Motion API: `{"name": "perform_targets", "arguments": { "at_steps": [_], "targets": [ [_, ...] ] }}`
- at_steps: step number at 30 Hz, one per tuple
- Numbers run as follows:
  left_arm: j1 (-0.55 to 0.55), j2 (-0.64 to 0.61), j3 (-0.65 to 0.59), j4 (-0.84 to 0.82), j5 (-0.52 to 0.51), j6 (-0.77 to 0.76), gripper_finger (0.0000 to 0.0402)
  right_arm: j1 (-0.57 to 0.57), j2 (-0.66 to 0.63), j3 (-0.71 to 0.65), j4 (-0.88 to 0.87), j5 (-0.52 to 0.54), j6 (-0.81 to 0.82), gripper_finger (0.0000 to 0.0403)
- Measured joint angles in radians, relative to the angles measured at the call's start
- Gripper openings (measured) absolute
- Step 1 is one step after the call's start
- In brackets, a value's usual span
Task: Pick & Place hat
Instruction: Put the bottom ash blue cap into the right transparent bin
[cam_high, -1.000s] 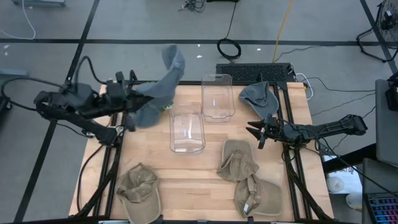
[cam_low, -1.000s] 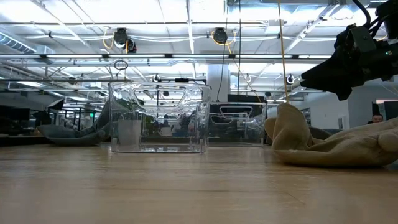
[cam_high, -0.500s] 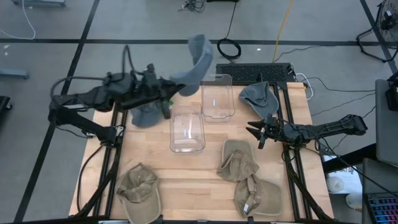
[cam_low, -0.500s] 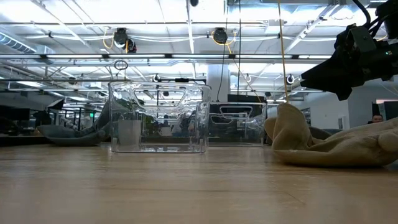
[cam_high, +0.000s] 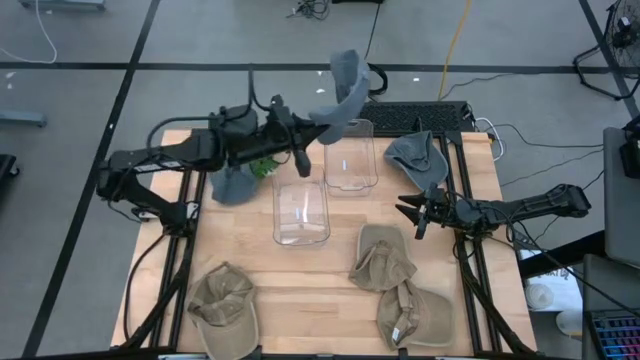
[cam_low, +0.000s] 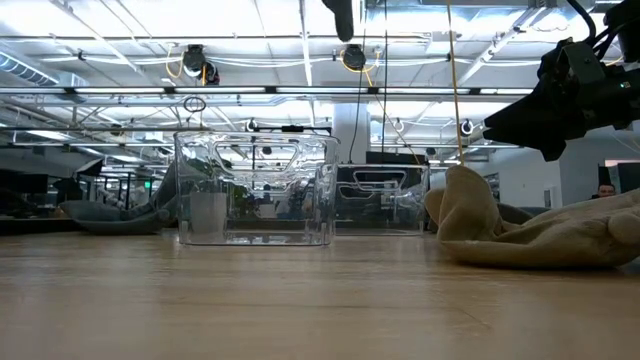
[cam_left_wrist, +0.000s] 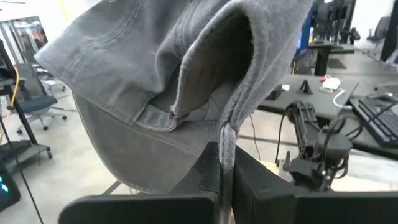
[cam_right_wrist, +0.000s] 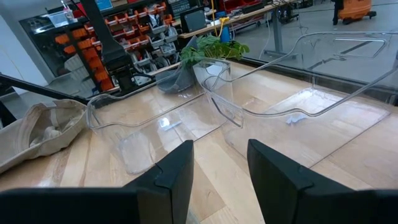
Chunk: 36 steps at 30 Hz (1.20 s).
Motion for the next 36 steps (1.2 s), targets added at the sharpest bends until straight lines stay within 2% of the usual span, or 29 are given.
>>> {"name": "perform_targets", "arguments": {
  "at_steps": [5,36],
  "targets": [
    [0.023,0.028,0.000,0.012,0.040,-0.016,0.0008,0.000,0.000,0.000,0.000,0.000,0.000,0.0141],
    [0.027,0.019,0.000,0.020,0.130,-0.054,0.0008,0.000,0.000,0.000,0.038,0.000,0.006,0.0141]
  ]
}}
